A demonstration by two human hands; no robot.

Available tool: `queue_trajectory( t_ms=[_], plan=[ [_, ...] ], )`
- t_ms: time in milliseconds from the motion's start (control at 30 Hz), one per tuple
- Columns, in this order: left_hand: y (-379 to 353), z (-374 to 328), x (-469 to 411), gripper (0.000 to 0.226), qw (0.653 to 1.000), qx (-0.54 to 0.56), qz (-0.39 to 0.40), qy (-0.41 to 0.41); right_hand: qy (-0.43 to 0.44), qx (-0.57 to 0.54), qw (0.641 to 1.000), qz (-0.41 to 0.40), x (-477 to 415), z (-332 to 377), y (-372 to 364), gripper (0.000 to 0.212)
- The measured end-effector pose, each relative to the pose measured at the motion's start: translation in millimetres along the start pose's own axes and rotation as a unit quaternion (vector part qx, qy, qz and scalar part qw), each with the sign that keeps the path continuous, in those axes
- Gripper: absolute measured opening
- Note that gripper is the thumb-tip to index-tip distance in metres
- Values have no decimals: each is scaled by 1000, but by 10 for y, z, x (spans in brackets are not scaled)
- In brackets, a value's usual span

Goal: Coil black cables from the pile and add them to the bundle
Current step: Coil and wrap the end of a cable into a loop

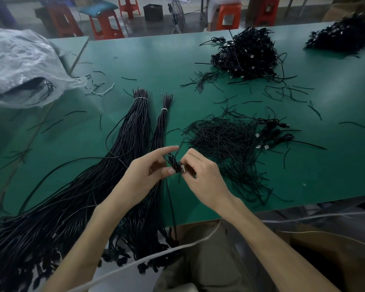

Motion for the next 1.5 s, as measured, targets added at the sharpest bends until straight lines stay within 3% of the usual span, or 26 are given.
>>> queue_trajectory(
  t_ms=[33,100,300,433,567,700,833,967,1067,1200,1367,1500],
  plan=[
    [2,-8,-8,35,999,-37,-18,-5,-4,-12,1000,-4,5,0,-4,12],
    [17,-14,-22,42,995,-86,-52,-17,-8,-30,999,-9,14,12,-9,11],
    [-5,-89,-41,46,987,-101,-118,-39,17,-24,999,-28,-19,94,59,15],
    [-19,-41,-112,62,991,11,-99,86,51,24,998,-40,-40,154,113,13],
    [-46,32,-155,53,960,115,-64,247,144,161,973,-76,-7,220,107,13],
    [-43,53,-153,57,960,91,-23,264,176,207,960,-71,32,202,78,14],
    [-30,67,-134,57,971,95,-21,217,10,20,1000,-9,-2,5,155,15],
    [-28,248,-111,33,973,-54,-43,222,-176,-88,980,-28,-134,-424,413,12],
    [-83,345,-61,30,955,-178,-40,235,-273,-83,955,-76,-237,-879,712,7],
    [-205,334,-51,32,941,-267,-33,203,-349,-7,929,-121,-337,-1466,1066,15],
    [-310,276,-81,42,914,-352,3,200,-409,19,907,-95,-348,-1925,1197,16],
    [-322,252,-99,25,908,-353,-16,225,-424,9,904,-56,-316,-2029,1135,26]
  ],
)
Point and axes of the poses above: each hand's wrist, its own x-axis away from the middle knuckle, its own y-axis out of the back of the hand, z = x × y, the point moved 3 cm from there along -x, towards the middle knuckle, and after that the axes turned 11 degrees about x, right-handed, at the moved point
